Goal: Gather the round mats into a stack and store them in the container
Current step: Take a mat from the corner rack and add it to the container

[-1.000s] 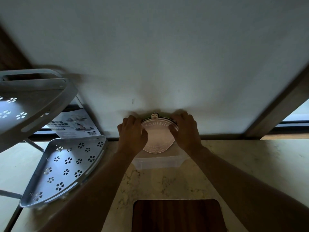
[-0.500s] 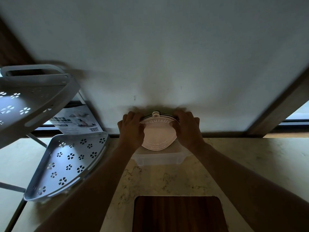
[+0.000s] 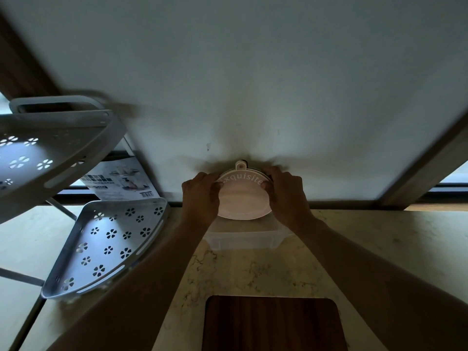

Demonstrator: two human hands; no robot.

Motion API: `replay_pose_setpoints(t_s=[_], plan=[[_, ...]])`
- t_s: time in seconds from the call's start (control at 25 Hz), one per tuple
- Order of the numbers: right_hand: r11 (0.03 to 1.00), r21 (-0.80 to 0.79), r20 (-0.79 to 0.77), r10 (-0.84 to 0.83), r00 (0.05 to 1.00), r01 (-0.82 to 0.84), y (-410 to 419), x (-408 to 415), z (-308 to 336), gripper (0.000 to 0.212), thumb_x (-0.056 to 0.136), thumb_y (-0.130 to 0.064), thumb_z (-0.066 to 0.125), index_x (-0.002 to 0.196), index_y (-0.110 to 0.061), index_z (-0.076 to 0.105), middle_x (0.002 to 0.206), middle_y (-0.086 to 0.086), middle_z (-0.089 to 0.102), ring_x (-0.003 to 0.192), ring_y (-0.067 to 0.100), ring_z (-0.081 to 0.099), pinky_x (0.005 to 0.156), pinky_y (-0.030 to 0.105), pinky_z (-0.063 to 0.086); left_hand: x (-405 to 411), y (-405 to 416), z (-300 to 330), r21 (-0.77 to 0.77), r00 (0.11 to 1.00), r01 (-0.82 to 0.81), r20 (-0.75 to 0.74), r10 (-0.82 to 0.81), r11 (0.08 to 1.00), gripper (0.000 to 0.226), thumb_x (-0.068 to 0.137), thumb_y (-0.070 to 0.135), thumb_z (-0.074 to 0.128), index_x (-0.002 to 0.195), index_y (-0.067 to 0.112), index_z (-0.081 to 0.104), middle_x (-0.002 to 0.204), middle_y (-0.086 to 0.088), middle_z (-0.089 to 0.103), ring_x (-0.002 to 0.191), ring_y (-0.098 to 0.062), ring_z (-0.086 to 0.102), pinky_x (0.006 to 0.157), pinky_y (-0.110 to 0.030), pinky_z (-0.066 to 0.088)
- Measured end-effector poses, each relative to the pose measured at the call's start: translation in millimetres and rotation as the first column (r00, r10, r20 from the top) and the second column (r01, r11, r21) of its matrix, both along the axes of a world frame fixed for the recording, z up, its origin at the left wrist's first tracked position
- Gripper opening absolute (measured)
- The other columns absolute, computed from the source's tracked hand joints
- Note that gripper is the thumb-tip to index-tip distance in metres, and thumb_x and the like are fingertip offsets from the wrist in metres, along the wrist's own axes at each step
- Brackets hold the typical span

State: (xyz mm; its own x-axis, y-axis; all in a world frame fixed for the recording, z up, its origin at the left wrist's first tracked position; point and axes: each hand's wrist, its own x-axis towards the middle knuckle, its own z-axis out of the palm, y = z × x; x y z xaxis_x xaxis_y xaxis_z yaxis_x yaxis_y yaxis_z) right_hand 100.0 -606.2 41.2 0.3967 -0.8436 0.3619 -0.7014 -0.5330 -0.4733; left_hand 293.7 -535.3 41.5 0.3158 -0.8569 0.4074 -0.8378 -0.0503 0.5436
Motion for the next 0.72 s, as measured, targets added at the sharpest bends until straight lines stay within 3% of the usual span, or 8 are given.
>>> replay_pose_setpoints(t_s=[0.12, 0.32, 0.56, 0.72], plan=[[1.000, -0.005, 0.040, -0.009, 0.999, 0.009, 0.4, -0.4, 1.7, 0.020, 0.093, -0.016, 0.064, 0.112, -0.013, 0.057, 0.090, 0.009, 0.072, 0.083, 0.029, 0.067, 0.083, 0.046, 0.050, 0.1, -0.4, -0.3, -0.012, 1.000, 0.004, -0.002, -0.004, 1.000, 0.012, 0.093, 0.011, 0.060, 0.102, 0.011, 0.068, 0.092, -0.010, 0.071, 0.083, -0.029, 0.063, 0.082, -0.034, 0.033], [1.000, 0.020, 0.045, -0.010, 0.999, 0.009, -2.4, 0.8, -0.8, 0.018, 0.093, -0.018, 0.063, 0.109, -0.012, 0.057, 0.090, 0.008, 0.071, 0.083, 0.029, 0.066, 0.083, 0.047, 0.050, 2.0, -2.7, -2.3, -0.047, 0.999, 0.007, -0.041, -0.009, 0.999, 0.011, 0.090, 0.011, 0.064, 0.100, 0.011, 0.069, 0.092, -0.011, 0.072, 0.080, -0.028, 0.066, 0.079, -0.046, 0.052], [1.000, -0.004, 0.009, -0.007, 1.000, 0.007, -1.2, -0.3, -0.1, 0.023, 0.096, -0.023, 0.057, 0.115, -0.011, 0.056, 0.098, 0.010, 0.070, 0.091, 0.031, 0.063, 0.086, 0.040, 0.037, 3.9, -6.0, -3.4, -0.007, 0.985, -0.028, -0.173, 0.026, 1.000, 0.013, 0.089, 0.016, 0.066, 0.102, 0.015, 0.069, 0.096, -0.003, 0.072, 0.081, -0.013, 0.062, 0.075, -0.028, 0.047], [0.998, 0.055, -0.069, 0.038, 0.997, -0.034, -10.6, -4.2, 2.3, 0.027, 0.094, -0.027, 0.059, 0.116, -0.011, 0.061, 0.106, 0.011, 0.070, 0.099, 0.032, 0.062, 0.089, 0.041, 0.041, 8.8, -10.9, 0.8, 0.068, 0.983, -0.024, -0.182, 0.036, 0.997, 0.015, 0.089, 0.020, 0.067, 0.103, 0.016, 0.069, 0.097, -0.002, 0.072, 0.083, -0.012, 0.060, 0.078, -0.030, 0.048]])
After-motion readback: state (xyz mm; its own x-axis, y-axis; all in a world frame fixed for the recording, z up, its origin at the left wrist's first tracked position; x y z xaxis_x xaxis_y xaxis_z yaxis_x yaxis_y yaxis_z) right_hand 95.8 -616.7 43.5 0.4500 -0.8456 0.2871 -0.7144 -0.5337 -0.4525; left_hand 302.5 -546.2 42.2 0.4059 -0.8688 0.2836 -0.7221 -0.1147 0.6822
